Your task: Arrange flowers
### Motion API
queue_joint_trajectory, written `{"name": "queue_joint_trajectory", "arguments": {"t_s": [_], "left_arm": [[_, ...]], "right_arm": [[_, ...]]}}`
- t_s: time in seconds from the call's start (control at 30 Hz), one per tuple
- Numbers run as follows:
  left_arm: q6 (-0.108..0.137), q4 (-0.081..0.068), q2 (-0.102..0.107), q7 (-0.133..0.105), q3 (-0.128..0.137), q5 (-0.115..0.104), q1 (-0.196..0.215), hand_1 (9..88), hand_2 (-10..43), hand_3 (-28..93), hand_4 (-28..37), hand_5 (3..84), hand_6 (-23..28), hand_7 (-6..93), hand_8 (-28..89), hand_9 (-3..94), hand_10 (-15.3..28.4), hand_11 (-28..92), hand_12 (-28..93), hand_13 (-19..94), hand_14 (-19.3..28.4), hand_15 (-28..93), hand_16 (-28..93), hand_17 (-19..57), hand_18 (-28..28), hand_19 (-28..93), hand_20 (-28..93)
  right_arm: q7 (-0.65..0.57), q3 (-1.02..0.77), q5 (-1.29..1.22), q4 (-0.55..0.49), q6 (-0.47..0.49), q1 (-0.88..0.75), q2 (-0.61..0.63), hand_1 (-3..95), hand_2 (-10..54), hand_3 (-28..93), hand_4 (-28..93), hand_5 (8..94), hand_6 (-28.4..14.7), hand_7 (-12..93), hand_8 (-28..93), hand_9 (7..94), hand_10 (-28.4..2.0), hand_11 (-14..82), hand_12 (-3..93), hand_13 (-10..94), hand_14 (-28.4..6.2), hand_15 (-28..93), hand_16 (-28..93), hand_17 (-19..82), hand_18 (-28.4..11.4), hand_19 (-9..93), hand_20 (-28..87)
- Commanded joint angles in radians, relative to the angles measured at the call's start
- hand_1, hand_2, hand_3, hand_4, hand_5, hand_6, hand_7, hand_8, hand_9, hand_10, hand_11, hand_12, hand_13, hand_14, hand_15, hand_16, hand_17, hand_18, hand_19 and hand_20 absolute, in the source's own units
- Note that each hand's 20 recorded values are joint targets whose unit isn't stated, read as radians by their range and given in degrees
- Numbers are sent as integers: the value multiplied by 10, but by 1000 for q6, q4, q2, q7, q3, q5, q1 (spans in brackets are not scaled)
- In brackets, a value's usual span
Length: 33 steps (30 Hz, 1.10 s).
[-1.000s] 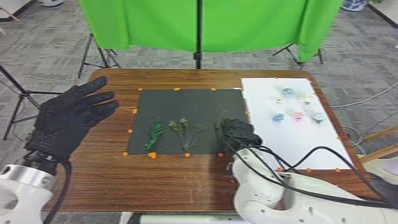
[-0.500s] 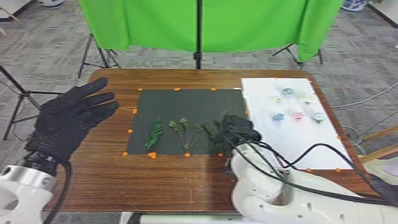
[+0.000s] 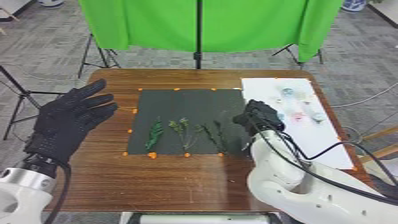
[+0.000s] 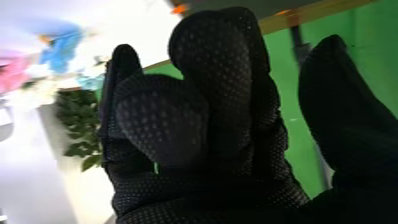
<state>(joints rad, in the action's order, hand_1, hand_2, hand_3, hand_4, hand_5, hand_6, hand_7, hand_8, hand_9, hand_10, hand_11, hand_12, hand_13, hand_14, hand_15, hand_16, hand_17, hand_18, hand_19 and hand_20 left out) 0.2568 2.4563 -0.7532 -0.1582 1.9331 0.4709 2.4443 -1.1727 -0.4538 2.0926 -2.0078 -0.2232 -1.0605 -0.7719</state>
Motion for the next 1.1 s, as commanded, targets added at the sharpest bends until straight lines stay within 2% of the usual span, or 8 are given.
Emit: {"name": "queue_joint_trajectory", "arguments": {"t_s": [0.03,0.2,0.3,0.37,0.63,0.93,1.03,1.1], "left_arm": [[18,6,-9,-16,0,0,33,228,89,768,-268,362,106,146,-99,300,208,296,97,216,276,524,-110,-111,243,542,81],[9,-1,-6,-13,-8,-1,20,227,88,770,-268,362,106,146,-99,300,208,297,97,216,276,524,-110,-111,243,541,81],[4,-2,-5,-5,-8,2,12,226,87,770,-268,362,106,146,-99,300,209,297,96,216,276,524,-111,-111,243,541,81],[7,-1,-2,-11,-7,-1,19,226,87,770,-268,362,106,146,-99,300,208,297,97,216,276,524,-111,-111,243,541,81],[5,-6,2,-6,-14,-2,9,226,86,771,-268,362,106,146,-99,300,208,297,97,217,275,523,-110,-111,243,540,81],[-3,-11,5,-1,-23,-1,-4,226,85,771,-269,363,106,146,-99,301,208,296,97,217,275,522,-110,-111,243,540,82],[-1,-13,5,0,-29,-1,-14,226,85,771,-269,362,106,146,-99,300,208,297,97,217,275,522,-110,-111,243,540,82],[-2,-12,4,-5,-28,-2,-12,226,85,770,-268,362,106,146,-99,300,208,297,97,217,275,522,-110,-111,243,540,82]], "right_arm": [[-23,-26,19,15,-16,-45,73,320,-12,734,-220,776,-31,133,-114,927,-124,315,169,854,-94,672,166,309,-247,928,-55],[-38,-50,15,35,-10,-59,96,340,-64,746,-226,571,-59,98,-109,894,-146,250,157,860,-89,635,154,316,-251,931,-65],[-46,-45,16,45,-5,-55,115,349,-87,747,-230,501,-66,94,-109,880,-154,235,154,865,-87,617,153,320,-253,931,-71],[-45,-52,16,51,-4,-60,123,349,-92,750,-233,465,-68,92,-107,872,-156,232,151,866,-86,610,153,322,-254,932,-75],[-49,-78,-24,82,41,-78,138,351,-95,751,-243,418,-57,96,-111,856,-160,231,148,866,-85,606,156,323,-258,929,-83],[-33,29,-73,144,58,27,131,356,-95,745,-249,408,-26,111,-115,839,-164,231,147,856,-88,607,158,322,-257,920,-91],[-36,70,-83,174,61,66,113,359,-95,742,-251,442,-10,123,-125,834,-164,232,148,847,-91,612,160,321,-256,914,-92],[-34,93,-76,195,61,83,102,371,-95,742,-251,514,-1,130,-132,830,-157,233,149,839,-92,615,159,319,-255,906,-90]]}}
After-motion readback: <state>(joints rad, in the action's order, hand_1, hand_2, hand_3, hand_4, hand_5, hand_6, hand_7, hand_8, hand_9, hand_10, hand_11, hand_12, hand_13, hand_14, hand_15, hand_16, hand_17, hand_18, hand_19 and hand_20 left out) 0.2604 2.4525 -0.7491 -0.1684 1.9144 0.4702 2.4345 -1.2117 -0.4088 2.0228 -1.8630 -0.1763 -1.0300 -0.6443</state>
